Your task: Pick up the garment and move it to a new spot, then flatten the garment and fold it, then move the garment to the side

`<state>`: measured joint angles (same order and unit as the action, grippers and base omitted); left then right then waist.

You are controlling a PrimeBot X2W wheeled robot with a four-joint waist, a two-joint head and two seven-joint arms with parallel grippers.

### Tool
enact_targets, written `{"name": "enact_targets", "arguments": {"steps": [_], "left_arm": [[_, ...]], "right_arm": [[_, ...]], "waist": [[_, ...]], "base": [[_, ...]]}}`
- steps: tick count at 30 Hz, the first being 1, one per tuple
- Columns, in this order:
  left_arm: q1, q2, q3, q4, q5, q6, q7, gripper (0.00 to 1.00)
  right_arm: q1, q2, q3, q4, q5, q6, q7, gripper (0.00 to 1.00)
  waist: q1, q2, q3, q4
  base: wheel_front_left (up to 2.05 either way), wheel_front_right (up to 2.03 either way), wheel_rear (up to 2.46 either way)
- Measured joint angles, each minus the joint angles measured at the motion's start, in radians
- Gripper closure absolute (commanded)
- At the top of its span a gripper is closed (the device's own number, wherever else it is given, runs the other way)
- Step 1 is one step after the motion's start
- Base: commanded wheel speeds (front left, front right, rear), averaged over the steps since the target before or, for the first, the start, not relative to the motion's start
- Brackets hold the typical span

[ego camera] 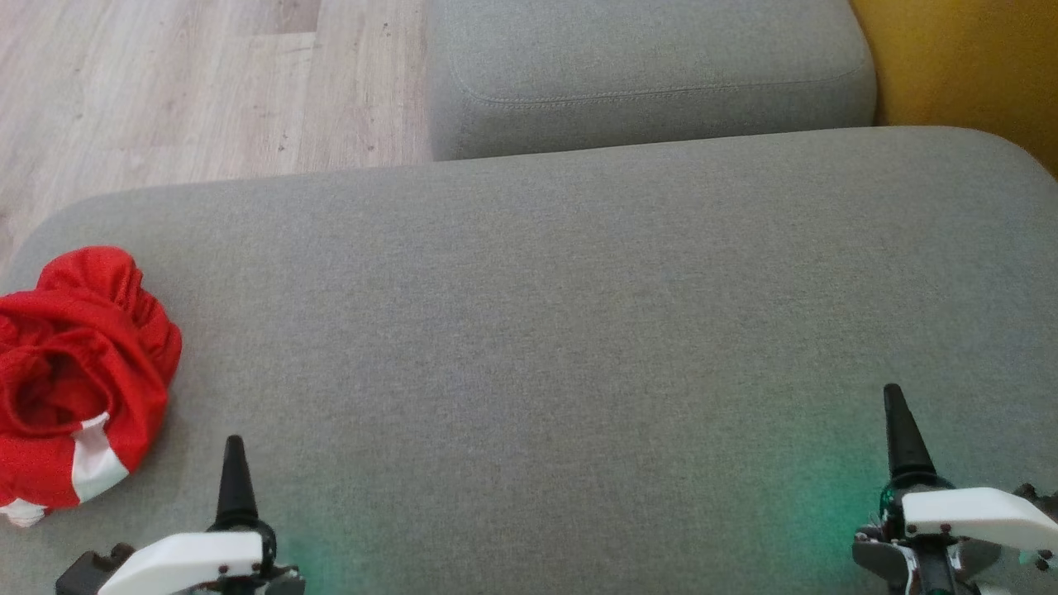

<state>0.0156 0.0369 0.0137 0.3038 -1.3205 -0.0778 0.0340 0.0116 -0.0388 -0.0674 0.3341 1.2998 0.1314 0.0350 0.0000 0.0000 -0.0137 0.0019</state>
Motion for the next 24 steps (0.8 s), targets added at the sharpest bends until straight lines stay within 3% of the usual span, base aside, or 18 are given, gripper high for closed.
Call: {"name": "enact_targets", "arguments": {"steps": [24], "left_arm": [[0.002, 0.0, -0.072, -0.051, 0.325, 0.06, -0.072, 0.0]], "right_arm": [[0.001, 0.0, 0.051, -0.041, -0.321, 0.0, -0.074, 0.0]], "waist": [[0.0, 0.0, -0.022, 0.007]], "base": [[0.0, 0.0, 0.0]]}}
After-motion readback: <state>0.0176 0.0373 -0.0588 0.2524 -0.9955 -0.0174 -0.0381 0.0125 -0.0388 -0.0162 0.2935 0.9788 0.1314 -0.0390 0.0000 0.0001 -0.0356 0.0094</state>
